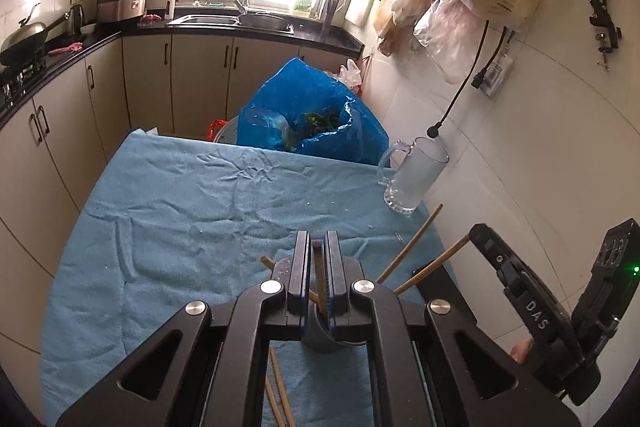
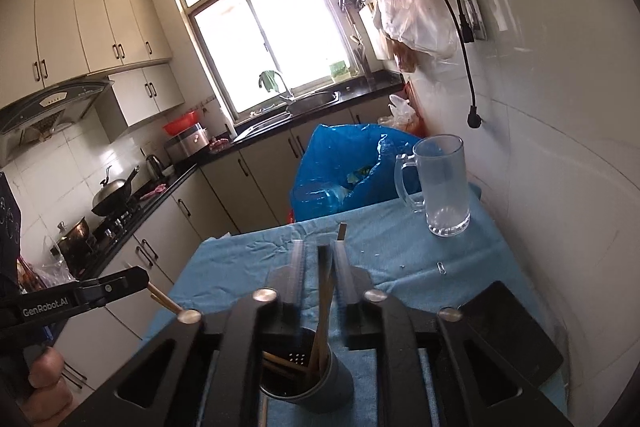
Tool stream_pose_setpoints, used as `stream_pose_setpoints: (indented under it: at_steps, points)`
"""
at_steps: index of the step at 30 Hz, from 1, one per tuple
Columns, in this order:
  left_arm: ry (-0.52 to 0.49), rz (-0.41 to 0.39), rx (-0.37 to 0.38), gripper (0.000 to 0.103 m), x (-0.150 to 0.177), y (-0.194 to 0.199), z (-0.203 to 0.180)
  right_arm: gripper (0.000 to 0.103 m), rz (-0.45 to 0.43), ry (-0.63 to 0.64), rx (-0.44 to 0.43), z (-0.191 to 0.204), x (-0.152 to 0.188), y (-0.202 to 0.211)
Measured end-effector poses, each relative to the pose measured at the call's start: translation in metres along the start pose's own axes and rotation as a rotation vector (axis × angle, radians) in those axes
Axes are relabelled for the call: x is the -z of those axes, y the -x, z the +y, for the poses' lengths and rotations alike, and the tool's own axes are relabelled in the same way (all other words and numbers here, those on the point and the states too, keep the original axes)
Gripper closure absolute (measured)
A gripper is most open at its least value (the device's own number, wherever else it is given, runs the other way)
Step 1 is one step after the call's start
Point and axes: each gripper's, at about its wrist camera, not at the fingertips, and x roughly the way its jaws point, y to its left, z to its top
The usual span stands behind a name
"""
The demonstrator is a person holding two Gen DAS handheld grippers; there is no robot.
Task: Organize utensils
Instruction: 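Carry the left chopstick to the holder and open both tools into it, then return both tools to the chopsticks and grasp one with the left tool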
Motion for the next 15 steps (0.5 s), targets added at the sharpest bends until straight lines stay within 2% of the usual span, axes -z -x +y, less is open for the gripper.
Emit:
stream_pose_setpoints:
  at_steps: [2,8,11,15]
  points:
    - [0.005,-0.003,0.011,0.096,0.000,0.006,0.003,0.068,-0.019,-0.001,0.004,0.000,-0.001,0.007]
    - [0.002,-0.032,0.031,0.095,0.009,0.037,0.015,0.068,-0.078,-0.003,-0.006,0.003,-0.002,0.044]
    - [0.004,-0.053,0.033,0.087,0.023,0.058,0.028,0.068,-0.098,-0.006,-0.025,0.004,0.007,0.066]
    - [-0.006,-0.013,0.017,0.086,0.050,0.063,0.045,0.067,-0.050,0.007,-0.072,0.008,0.036,0.082]
